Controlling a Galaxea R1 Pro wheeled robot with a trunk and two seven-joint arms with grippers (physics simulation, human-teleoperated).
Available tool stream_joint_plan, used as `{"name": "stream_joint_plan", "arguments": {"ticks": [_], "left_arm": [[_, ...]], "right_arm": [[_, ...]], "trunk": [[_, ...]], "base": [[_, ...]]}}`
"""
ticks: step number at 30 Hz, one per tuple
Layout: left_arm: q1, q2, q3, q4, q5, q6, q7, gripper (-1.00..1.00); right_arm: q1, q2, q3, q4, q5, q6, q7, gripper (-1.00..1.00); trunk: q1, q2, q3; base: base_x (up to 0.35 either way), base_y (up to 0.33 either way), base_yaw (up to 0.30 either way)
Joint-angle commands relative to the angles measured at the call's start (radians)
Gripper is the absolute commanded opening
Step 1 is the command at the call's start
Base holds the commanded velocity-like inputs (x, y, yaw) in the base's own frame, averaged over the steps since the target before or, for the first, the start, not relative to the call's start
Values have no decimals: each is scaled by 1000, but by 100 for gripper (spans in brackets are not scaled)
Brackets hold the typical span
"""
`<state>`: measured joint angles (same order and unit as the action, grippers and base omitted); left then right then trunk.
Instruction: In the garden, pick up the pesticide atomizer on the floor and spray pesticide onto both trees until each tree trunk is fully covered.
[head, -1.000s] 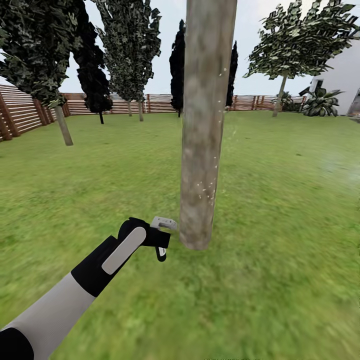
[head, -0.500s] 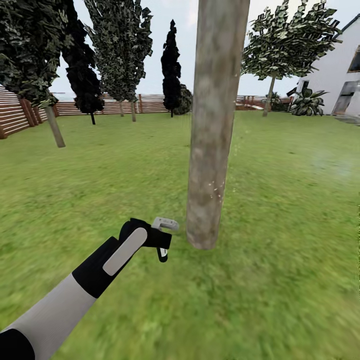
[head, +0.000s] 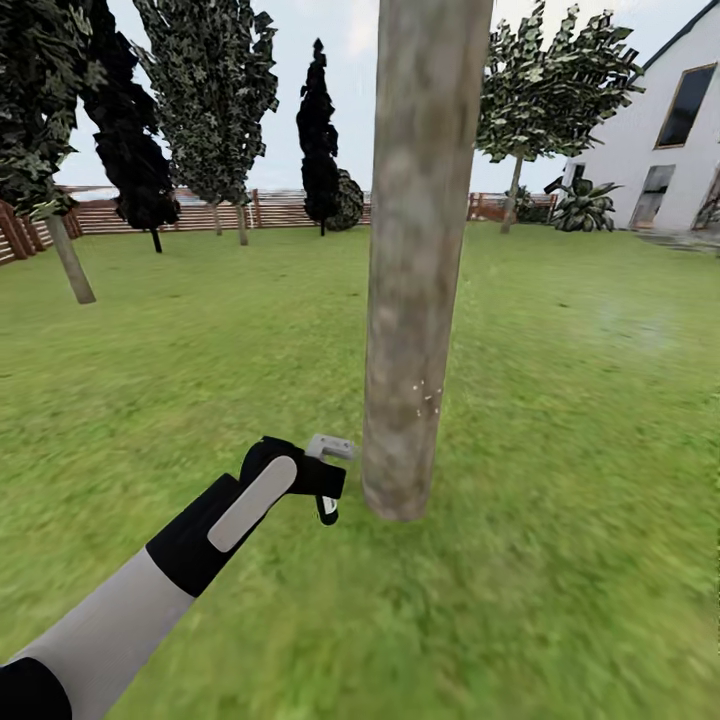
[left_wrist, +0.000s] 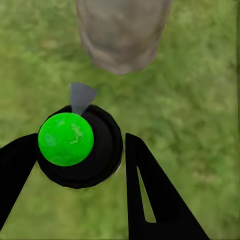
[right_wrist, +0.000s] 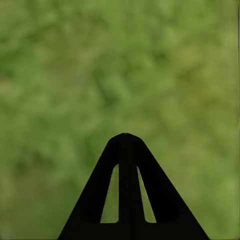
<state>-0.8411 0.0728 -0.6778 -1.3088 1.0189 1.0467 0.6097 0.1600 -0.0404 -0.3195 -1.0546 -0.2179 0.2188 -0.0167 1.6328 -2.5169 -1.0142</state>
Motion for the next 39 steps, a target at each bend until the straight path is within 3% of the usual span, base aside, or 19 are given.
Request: {"name": "stream_joint_plan", "arguments": {"ticks": [1,7,27,39], "left_arm": [[-1,1,-8,-1,9,0,10,-100],[-1,1,-44,-1,9,0,10,-100],[-1,1,-46,0,28,0,10,-100],[-1,-1,-52,3,29,0,9,-100]], "right_arm": [[0,1,-4,-2,-9,6,-2,-100],[0,1,-10,-2,-9,7,0,-100],[0,-1,-10,-2,-10,7,0,-100],[0,-1,-10,-3,-11,7,0,-100]], "trunk": [[0,0,-1],[0,0,0],[0,0,2],[0,0,3]], "base": [[300,0,-108],[79,0,-73],[87,259,-154],[-26,256,-126]]}}
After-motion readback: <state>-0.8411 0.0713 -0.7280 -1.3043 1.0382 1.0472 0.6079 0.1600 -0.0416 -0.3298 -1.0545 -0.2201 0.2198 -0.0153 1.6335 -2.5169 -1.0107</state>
